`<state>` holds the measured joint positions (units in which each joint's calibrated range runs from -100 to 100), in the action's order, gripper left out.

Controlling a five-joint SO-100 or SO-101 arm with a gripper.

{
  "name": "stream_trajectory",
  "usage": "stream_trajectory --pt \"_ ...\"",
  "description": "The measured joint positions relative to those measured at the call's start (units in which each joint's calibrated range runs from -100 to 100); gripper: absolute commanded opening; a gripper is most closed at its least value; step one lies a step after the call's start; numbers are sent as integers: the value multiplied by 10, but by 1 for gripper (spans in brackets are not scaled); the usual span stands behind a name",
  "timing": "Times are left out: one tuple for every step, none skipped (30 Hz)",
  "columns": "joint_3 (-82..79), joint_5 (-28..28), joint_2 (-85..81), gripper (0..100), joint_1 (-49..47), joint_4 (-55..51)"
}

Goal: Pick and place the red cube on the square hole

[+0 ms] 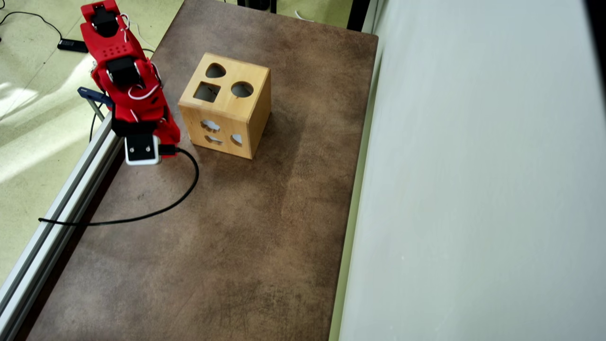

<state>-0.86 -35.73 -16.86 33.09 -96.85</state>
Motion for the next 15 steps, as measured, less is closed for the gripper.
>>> stream_trajectory --pt "0 11 -22 7 -7 0" --pt "0 22 -43 7 -13 -2" --pt "0 32 -63 7 -18 -2" --pt "0 42 -81 7 -24 -3" --pt "0 53 -96 7 -29 -4" --pt "0 64 -112 7 -36 -5" --pt "0 75 -125 7 -43 -5" --pt "0 85 -136 7 -52 -5" --pt "0 98 -146 7 -62 -5" --pt "0 111 -154 7 -73 -5" --pt "0 125 -163 7 -83 -5" --pt "0 138 -172 7 -94 -5" --pt "0 152 -182 7 -106 -5" --pt "0 167 -192 7 -120 -5" --pt "0 180 -199 7 -134 -5"
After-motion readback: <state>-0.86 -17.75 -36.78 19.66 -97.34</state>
